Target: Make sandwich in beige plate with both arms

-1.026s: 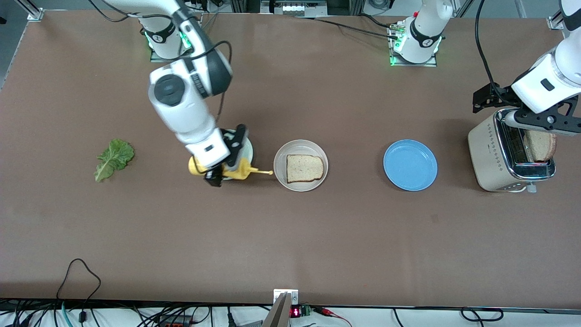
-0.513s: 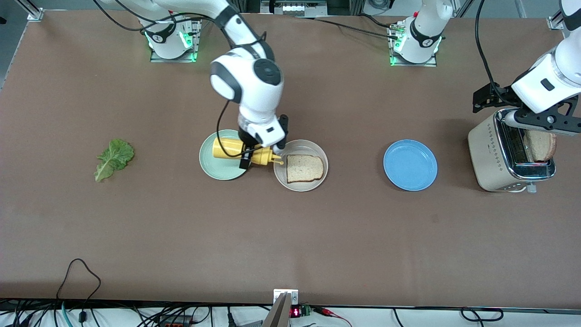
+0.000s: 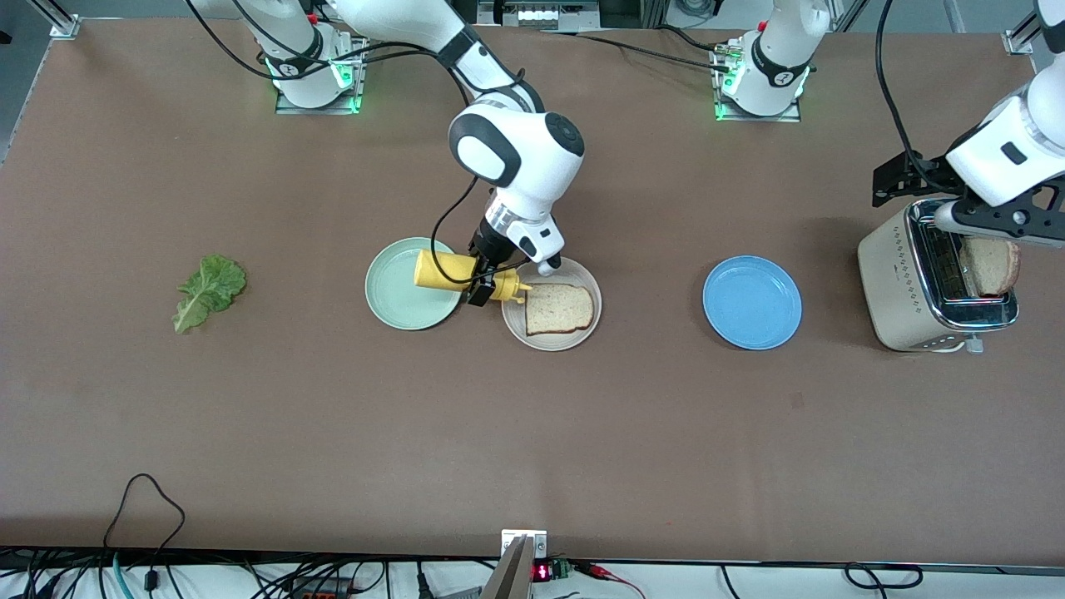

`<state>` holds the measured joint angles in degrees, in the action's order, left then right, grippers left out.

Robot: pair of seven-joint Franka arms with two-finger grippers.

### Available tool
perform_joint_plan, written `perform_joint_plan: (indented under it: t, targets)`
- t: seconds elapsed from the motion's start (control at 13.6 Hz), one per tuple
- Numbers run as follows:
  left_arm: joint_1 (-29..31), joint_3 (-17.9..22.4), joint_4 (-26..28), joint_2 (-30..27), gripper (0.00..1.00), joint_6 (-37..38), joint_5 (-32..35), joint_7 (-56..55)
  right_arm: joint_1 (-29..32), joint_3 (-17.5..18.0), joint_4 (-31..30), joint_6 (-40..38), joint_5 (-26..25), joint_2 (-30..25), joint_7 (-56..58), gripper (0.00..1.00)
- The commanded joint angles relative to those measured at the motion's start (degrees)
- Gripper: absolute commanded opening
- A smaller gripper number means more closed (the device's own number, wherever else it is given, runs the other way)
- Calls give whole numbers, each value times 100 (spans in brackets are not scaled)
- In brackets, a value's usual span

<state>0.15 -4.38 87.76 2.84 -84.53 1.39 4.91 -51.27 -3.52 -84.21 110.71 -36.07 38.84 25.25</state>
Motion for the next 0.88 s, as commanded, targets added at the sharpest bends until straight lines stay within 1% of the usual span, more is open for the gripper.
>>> perform_joint_plan:
  t: [0.0,0.22,0.37,0.51,0.66,0.81]
  targets:
    - [38,16,-128,-56,100,68,-60,45,-94,-70,212,-225,-146,54,-37,39]
    - [38,16,-128,-30,100,16,-24,45,-59,-123,220,-277,-111,10,59,39]
    - [38,16,-128,-3,100,-20,-16,36,3,-132,378,-487,-23,-25,260,39]
    - [38,16,-137,-3,100,-20,-24,27,195,-167,554,-594,432,-95,848,39]
    - [47,33,-128,-3,100,-11,-16,27,598,-132,520,-612,977,-524,1392,39]
    - [47,42,-128,-21,100,15,-16,27,1099,-123,345,-559,1932,-1042,1946,39]
